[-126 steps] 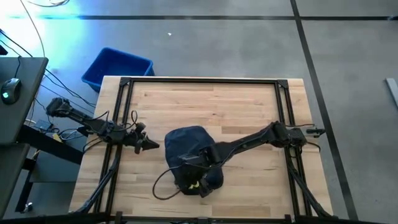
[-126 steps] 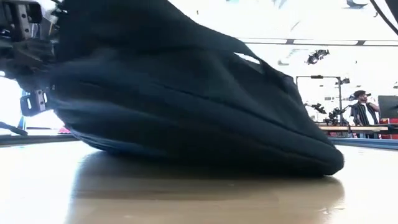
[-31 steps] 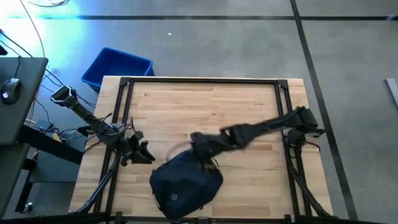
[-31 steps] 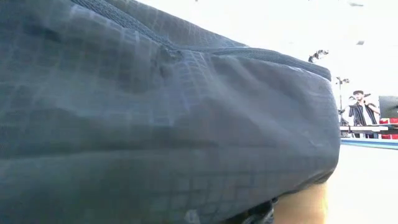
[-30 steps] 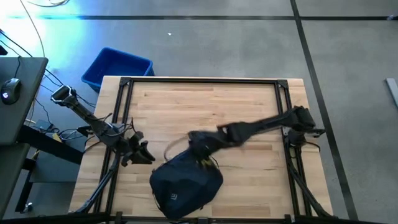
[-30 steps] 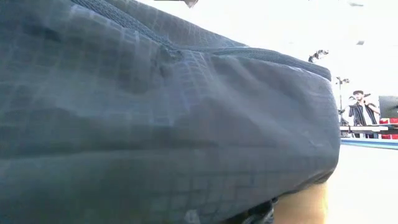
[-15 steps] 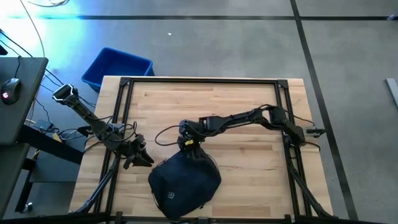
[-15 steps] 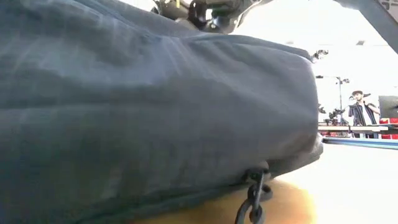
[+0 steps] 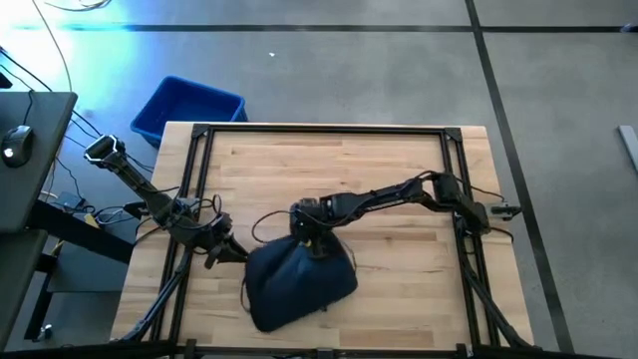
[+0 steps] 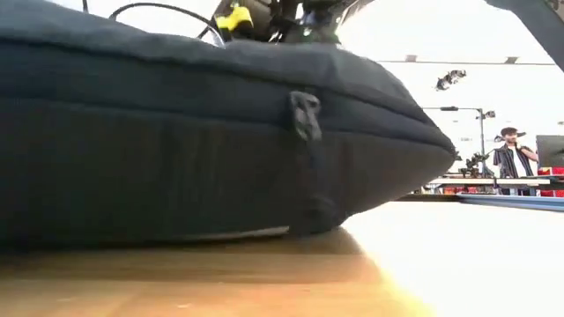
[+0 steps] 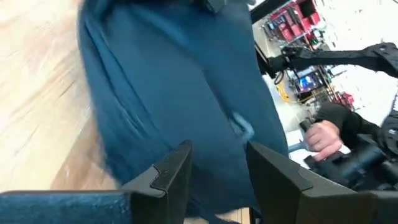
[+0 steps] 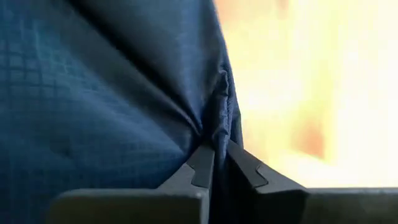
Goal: Unpack backpack
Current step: Open the bag pack
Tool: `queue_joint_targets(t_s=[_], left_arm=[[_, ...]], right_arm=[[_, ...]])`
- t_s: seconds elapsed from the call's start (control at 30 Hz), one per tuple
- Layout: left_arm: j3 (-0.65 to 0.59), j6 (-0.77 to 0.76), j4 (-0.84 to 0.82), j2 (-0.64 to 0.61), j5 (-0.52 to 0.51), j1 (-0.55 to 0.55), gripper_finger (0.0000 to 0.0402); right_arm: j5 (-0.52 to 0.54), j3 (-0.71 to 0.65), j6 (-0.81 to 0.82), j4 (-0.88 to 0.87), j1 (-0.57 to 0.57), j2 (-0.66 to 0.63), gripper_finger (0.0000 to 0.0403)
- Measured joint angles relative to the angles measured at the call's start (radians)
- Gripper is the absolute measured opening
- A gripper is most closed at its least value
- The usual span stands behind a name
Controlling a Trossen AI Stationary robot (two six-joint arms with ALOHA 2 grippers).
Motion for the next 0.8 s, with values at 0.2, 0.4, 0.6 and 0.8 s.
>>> queue_joint_targets(t_s=[0.2, 0.4, 0.6, 0.8], left_arm=[[0.0, 0.036, 0.024, -0.002, -0.113, 0.005, 0.0122], [0.001, 0.191, 0.19, -0.002, -0.172, 0.022, 0.0121], [0.073, 0.299, 0.121, 0.004, -0.23, 0.024, 0.0118], [0.11, 0.145, -0.134, 0.04, -0.184, 0.071, 0.0121]], right_arm=[[0.355, -0.002, -0.076, -0.058, 0.108, -0.083, 0.0001], [0.644, -0.002, -0.104, -0.108, 0.242, -0.104, 0.0], [0.691, -0.002, -0.002, -0.132, 0.307, -0.105, 0.0], [0.701, -0.002, 0.035, -0.133, 0.318, -0.106, 0.0]])
